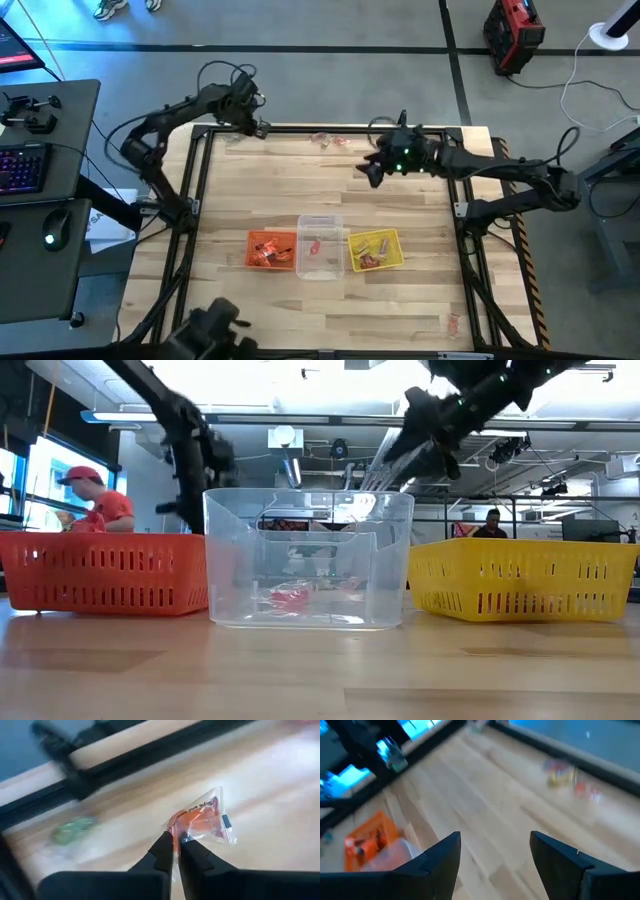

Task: Sort candy by brand, put in halloween buckets
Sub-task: Put the orange gummy into the transparent bin, then put the blue gummy into the transparent bin

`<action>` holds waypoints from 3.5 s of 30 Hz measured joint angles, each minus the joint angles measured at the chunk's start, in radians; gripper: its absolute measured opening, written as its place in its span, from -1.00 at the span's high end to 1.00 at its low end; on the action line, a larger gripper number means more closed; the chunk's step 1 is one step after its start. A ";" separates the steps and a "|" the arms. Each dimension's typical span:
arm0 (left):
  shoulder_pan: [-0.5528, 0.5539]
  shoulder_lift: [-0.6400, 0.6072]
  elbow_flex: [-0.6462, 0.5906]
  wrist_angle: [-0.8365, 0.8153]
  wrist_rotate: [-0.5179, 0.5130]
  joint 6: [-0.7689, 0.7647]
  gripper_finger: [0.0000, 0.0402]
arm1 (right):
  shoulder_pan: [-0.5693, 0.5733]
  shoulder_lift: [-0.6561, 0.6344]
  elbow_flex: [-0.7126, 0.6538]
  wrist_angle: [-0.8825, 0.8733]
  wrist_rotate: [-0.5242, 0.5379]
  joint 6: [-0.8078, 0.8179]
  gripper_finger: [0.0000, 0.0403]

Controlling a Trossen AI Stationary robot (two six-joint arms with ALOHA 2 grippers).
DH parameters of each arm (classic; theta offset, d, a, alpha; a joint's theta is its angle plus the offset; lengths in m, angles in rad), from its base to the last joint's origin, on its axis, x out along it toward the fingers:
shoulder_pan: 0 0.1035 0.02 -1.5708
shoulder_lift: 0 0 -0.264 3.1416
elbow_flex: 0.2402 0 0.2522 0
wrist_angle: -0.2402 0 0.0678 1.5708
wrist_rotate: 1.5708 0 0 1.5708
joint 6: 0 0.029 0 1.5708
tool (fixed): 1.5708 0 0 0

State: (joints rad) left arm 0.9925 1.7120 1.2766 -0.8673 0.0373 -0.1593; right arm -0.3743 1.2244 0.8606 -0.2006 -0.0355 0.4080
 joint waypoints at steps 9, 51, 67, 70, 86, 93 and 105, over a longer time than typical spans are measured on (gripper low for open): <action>-0.374 -0.224 0.000 0.007 0.208 0.074 0.99 | -0.078 -0.002 0.155 0.005 -0.008 -0.239 -0.15; -1.340 -0.129 -0.077 -0.188 0.045 -0.613 0.04 | 0.245 -0.101 0.166 -0.174 -0.062 0.109 -0.15; -1.953 -0.133 -0.232 -0.026 0.242 -0.804 0.04 | 0.341 -0.099 0.166 -0.207 -0.065 0.037 -0.15; -1.979 -0.133 -0.304 0.098 0.236 -0.809 0.04 | 0.350 -0.099 0.166 -0.207 -0.063 0.037 -0.15; -2.060 -0.123 -0.422 0.191 0.163 -0.843 0.04 | 0.395 -0.098 0.166 -0.206 0.011 0.066 -0.15; -2.068 -0.098 -0.447 0.196 0.165 -0.929 0.04 | 0.395 -0.098 0.166 -0.206 0.048 0.065 -0.15; -2.029 -0.103 -0.447 0.223 0.132 -0.884 0.68 | 0.395 -0.098 0.166 -0.210 0.048 0.063 -0.15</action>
State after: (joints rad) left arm -1.0370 1.6091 0.8291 -0.6442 0.1693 -1.0430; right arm 0.0208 1.1259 1.0264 -0.4108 0.0120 0.4713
